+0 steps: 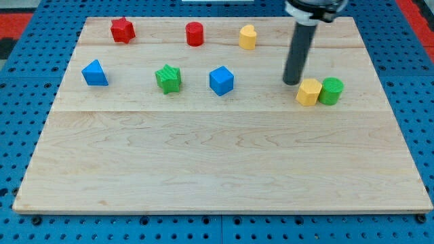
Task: Place the blue cube on top of the yellow hexagon
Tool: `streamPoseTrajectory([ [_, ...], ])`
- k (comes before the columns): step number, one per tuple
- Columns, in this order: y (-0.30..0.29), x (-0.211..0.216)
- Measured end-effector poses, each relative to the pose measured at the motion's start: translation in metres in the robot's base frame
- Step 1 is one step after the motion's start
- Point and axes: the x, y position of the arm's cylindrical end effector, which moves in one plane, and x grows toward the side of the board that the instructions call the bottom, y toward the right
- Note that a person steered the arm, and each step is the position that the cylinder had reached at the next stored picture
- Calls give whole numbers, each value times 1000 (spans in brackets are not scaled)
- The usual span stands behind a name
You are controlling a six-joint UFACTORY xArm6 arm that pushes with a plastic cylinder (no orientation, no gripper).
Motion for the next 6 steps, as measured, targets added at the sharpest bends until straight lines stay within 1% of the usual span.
streamPoseTrajectory([
  [1, -24, 47],
  [2, -55, 78],
  [3, -128, 51],
  [4, -177, 27],
  [5, -148, 4],
  [6, -84, 4],
])
